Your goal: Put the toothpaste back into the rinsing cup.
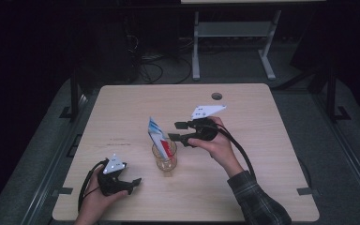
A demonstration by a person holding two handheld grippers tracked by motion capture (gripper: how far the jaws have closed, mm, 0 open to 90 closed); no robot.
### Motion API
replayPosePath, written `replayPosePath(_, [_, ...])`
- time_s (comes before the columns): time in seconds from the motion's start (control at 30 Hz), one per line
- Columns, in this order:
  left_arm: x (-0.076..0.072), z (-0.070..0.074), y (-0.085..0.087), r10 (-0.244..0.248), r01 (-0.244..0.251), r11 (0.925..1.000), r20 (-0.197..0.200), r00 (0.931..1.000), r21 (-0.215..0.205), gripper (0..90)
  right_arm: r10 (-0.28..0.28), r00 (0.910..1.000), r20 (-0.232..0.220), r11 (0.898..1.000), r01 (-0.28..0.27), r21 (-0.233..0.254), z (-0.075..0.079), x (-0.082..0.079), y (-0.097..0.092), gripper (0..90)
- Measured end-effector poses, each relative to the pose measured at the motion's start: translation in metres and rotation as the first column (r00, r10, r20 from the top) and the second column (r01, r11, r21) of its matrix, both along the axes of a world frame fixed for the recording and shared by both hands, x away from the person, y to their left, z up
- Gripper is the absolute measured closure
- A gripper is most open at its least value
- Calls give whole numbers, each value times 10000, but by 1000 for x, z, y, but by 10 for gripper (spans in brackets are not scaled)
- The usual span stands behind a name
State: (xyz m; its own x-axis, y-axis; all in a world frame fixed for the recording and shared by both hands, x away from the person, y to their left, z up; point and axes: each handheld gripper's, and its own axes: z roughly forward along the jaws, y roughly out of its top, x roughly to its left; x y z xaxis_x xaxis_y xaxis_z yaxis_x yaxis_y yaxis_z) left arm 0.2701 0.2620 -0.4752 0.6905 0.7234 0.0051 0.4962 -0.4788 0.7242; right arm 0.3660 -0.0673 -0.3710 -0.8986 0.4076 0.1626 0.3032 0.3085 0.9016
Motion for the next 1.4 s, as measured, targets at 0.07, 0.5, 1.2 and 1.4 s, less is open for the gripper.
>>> replayPosePath(0.07, [0, 0, 0, 0, 0, 10000, -4, 10000, -5, 133, -122, 9999, 85, 9999, 123, -78, 0, 0, -4, 408])
replayPosePath(0.5, [0, 0, 0, -8, 8, 10000, -6, 10000, 5, 133, -1182, 9929, 166, 9911, 1189, -597, -14, -8, -43, 357])
replayPosePath(1.2, [0, 0, 0, -11, 11, 10000, -20, 10000, 11, 133, -2607, 9654, 20, 9535, 2579, -1561, -39, -34, -99, 307])
replayPosePath(1.4, [0, 0, 0, -8, 8, 10000, -19, 10000, 9, 133, -3064, 9518, -112, 9370, 2995, -1797, -51, -43, -116, 290])
